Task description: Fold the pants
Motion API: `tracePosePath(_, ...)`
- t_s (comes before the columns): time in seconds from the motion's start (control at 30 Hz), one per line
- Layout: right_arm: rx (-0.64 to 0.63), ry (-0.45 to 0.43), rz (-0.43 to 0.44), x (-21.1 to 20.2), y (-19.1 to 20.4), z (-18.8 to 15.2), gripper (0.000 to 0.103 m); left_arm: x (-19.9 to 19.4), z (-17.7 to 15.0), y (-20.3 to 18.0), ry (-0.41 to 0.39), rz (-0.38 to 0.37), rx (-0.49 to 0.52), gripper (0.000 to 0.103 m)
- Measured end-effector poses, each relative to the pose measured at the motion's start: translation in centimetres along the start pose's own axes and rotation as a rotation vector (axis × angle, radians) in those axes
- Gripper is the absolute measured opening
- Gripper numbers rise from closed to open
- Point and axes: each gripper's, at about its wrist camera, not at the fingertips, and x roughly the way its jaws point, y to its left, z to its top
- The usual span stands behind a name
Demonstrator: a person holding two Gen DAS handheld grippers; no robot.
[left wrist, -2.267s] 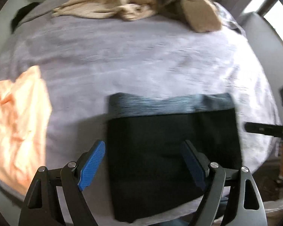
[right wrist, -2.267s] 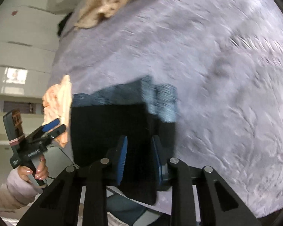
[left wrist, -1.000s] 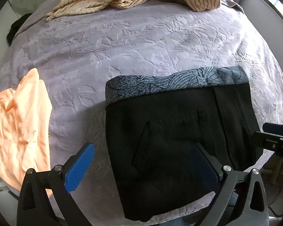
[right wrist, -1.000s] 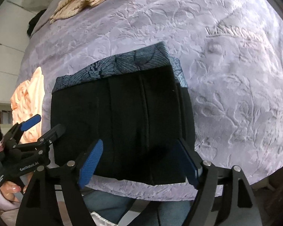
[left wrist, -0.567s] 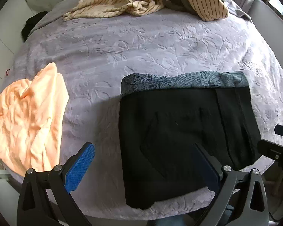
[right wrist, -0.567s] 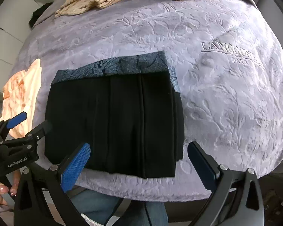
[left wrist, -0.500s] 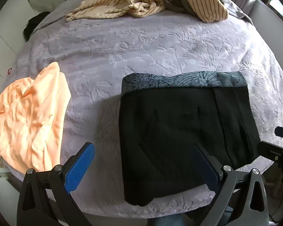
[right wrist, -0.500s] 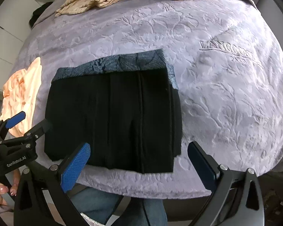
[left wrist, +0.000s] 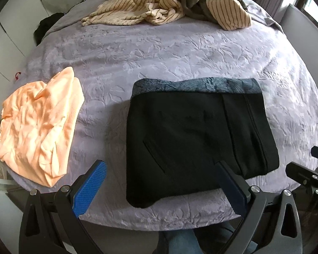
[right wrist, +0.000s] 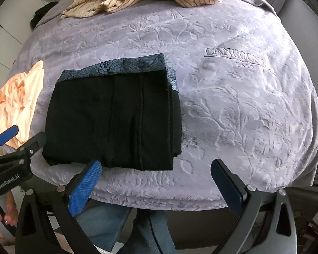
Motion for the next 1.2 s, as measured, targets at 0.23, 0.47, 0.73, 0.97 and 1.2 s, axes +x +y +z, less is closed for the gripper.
tracePosePath(0.23, -0.01, -0.017, -0.006, -0.6, -0.4, -0.6, 0.103, -1.3, -0.5, -1.3, -0.03, 0.036, 0.016, 0.102)
tracePosePath(0.47, -0.021, -0.024, -0.002, -0.7, -0.6, -0.7, 0.103, -1.6, -0.7, -1.7, -0.03, 0.055, 0.008, 0.102)
tracePosePath(0.73, -0.029, -0.019, -0.001, -0.6, -0.7, -1.0, 0.103, -1.7, -0.8, -2.1, -0.021, 0.062, 0.015, 0.102)
tracePosePath(0.97, -0.015, -0.018, 0.001, -0.6, -1.1, -1.2, 0.103, -1.6, -0.6, -2.5, -0.015, 0.064, 0.034, 0.102)
tracePosePath(1.2, -0.011, -0.015, 0.001, -0.5, -1.3, -1.0, 0.103, -1.6, -0.5, -2.6, -0.01, 0.066, 0.04, 0.102)
